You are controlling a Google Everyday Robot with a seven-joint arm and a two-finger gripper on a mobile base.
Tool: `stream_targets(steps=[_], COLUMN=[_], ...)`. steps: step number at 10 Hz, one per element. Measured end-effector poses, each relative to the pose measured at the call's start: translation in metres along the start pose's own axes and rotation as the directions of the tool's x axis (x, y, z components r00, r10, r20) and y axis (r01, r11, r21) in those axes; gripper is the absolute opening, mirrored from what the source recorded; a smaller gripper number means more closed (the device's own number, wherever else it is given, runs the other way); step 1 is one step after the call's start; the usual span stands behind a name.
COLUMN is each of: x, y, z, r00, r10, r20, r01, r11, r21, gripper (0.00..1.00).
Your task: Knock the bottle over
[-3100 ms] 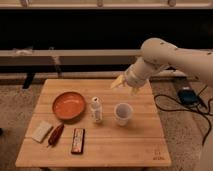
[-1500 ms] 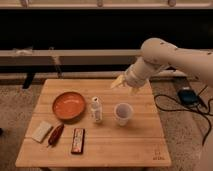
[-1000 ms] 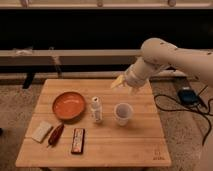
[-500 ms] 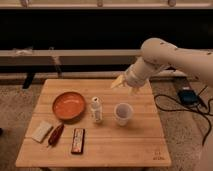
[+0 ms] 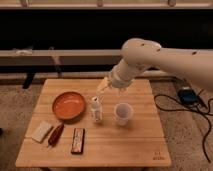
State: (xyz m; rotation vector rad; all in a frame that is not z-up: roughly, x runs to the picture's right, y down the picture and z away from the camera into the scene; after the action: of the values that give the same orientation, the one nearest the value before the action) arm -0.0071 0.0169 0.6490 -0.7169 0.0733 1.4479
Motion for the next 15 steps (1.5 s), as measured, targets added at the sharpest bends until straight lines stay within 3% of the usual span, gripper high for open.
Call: stream_targets(steps=[1,2,5,6,11,15], x=[-0.001,-0.001,-0.006,-0.009,0.008,0.032], y=[0.022,0.042,0.053,0.054,0.058,0.078], z=[0.009,0.025,0.068,0.073,0.059,0.056], r00=[0.997,0.985,0.952,0.951,0.956,0.938], r10=[-0.077,-0.170,-0.305,-0.308,-0.288,-0.316], r20=[0.006,0.010,0.018,0.010,-0.060,-0.142], r01=[0.077,0.169,0.296,0.300,0.294,0.328], r11=[0.997,0.983,0.935,0.933,0.942,0.942], r21=[0.024,0.066,0.195,0.201,0.160,0.070], gripper=[0.66,0.66,0.66,0.66,0.66,0.66])
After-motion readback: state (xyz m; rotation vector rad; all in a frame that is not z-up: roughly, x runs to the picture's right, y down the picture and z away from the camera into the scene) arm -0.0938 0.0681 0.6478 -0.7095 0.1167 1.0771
